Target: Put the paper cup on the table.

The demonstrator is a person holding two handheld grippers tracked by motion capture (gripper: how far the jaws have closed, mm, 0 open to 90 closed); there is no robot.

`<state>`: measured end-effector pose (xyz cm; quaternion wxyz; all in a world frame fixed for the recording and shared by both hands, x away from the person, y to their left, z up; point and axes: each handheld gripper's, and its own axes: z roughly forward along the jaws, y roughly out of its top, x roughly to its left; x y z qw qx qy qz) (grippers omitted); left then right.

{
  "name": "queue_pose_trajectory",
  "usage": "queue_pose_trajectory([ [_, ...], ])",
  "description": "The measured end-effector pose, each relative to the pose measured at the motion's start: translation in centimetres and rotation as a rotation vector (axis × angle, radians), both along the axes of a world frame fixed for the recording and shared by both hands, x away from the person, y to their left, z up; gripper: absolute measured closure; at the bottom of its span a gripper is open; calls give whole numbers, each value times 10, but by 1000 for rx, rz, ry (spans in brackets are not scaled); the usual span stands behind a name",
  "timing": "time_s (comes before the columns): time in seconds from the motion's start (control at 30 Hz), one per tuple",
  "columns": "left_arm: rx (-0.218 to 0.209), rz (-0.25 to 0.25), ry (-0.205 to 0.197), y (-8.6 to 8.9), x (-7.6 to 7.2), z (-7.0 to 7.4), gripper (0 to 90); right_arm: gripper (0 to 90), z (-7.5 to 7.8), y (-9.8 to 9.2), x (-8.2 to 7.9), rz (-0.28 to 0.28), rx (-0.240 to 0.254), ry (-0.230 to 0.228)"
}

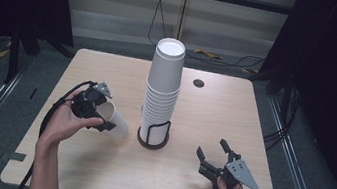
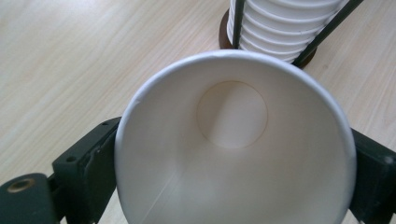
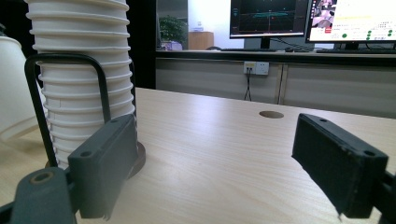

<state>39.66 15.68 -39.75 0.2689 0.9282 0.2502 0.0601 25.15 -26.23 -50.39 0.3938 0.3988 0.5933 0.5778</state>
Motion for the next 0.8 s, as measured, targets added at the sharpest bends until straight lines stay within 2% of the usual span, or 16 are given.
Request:
queue_pose_trajectory([
  [0.07, 22, 10, 5, -2, 3, -1, 78, 137, 0, 0, 0, 0, 0, 0],
  [0.13, 46, 0, 13, -3, 6, -2, 76, 132, 0, 0, 0, -1, 0, 0],
  [0.2, 59, 8, 0, -6, 8, -2, 76, 133, 0, 0, 0, -1, 1, 0],
  [0.23, 87, -8, -5, -6, 11, 0, 76, 133, 0, 0, 0, 0, 0, 0],
  [0.5, 148, 8, 11, -14, 22, -7, 73, 133, 0, 0, 0, 0, 1, 1],
  [0.73, 119, 11, -5, -18, 25, -10, 59, 133, 0, 0, 0, 0, 1, 1],
  [0.8, 121, 10, -26, -21, 27, -12, 56, 133, 0, 0, 0, 0, 1, 1],
])
